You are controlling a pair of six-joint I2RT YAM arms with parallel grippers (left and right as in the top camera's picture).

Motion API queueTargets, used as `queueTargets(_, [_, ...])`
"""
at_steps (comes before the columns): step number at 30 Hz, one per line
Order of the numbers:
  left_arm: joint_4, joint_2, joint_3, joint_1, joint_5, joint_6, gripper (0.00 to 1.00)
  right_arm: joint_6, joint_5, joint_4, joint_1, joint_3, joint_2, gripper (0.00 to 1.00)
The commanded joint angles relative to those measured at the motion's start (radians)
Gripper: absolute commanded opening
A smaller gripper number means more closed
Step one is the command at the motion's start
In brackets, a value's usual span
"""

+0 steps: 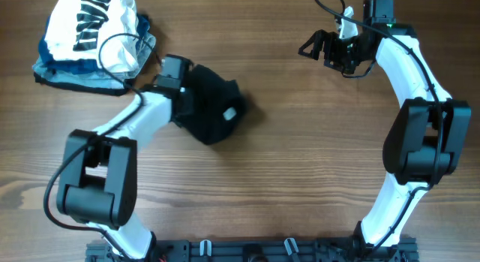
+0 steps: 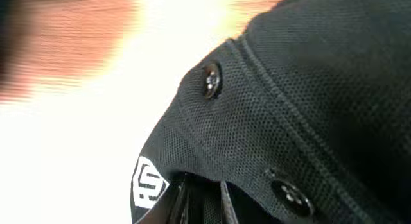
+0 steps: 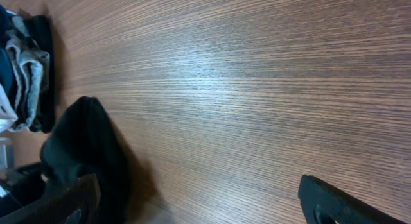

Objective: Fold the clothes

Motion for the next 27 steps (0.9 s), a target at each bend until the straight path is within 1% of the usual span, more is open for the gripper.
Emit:
queueTargets(1, [-0.021, 0.001, 0.052, 0.001, -0.086, 0.119, 0.21, 0.003, 0.021, -0.001, 0.002, 0.014, -0.022, 1.00])
queueTargets(3, [-0.066, -0.037, 0.108, -0.027, -0.078, 0.119, 0.25, 0.003, 0.021, -0.002, 0.002, 0.014, -0.022, 1.00])
queueTargets(4, [-0.113, -0.063, 0.148, -0.050, -0.058, 0.118, 0.35, 0.003, 0.021, -0.004, 0.002, 0.014, -0.022, 1.00])
queueTargets(5, [-0.171, -0.092, 0.192, -0.076, -0.034, 0.118, 0.41, -0.001, 0.021, -0.005, 0.002, 0.014, -0.022, 0.99])
queueTargets(6, [-0.213, -0.113, 0.221, -0.095, -0.011, 0.118, 0.50, -0.006, 0.021, -0.005, 0.002, 0.014, -0.022, 1.00])
queueTargets(7, [-0.282, -0.149, 0.266, -0.130, 0.042, 0.119, 0.60, -0.017, 0.021, -0.005, 0.002, 0.014, -0.022, 1.00])
queueTargets(8, [-0.321, -0.176, 0.288, -0.159, 0.077, 0.119, 0.71, -0.023, 0.021, -0.005, 0.002, 0.014, -0.022, 1.00])
queueTargets(9, [-0.343, -0.197, 0.294, -0.185, 0.093, 0.119, 0.80, -0.023, 0.021, -0.005, 0.002, 0.014, -0.022, 1.00])
queueTargets(10, [-0.368, -0.218, 0.294, -0.217, 0.107, 0.124, 0.85, -0.023, 0.021, -0.005, 0.002, 0.014, -0.022, 1.00])
queueTargets(12, [-0.444, -0.220, 0.293, -0.279, 0.158, 0.196, 0.86, -0.023, 0.021, -0.005, 0.002, 0.014, -0.022, 1.00])
queueTargets(16, [-0.558, -0.142, 0.289, -0.370, 0.183, 0.248, 0.87, -0.023, 0.021, -0.005, 0.002, 0.014, -0.022, 1.00])
queueTargets(18, [-0.563, -0.091, 0.289, -0.385, 0.166, 0.250, 0.87, -0.023, 0.021, -0.006, 0.003, 0.014, -0.022, 1.00])
queueTargets(19, [-0.561, -0.065, 0.289, -0.385, 0.151, 0.249, 0.92, -0.024, 0.021, -0.008, 0.003, 0.014, -0.022, 1.00])
queueTargets(20, [-0.558, -0.036, 0.289, -0.382, 0.116, 0.248, 1.00, -0.027, 0.021, -0.013, 0.003, 0.014, -0.022, 1.00])
queueTargets(24, [-0.529, 0.027, 0.289, -0.348, 0.006, 0.246, 1.00, -0.075, 0.021, -0.036, 0.003, 0.014, -0.022, 1.00])
queueTargets(27, [-0.479, 0.062, 0.289, -0.307, 0.000, 0.250, 1.00, -0.075, 0.025, -0.046, 0.002, 0.014, -0.022, 1.00])
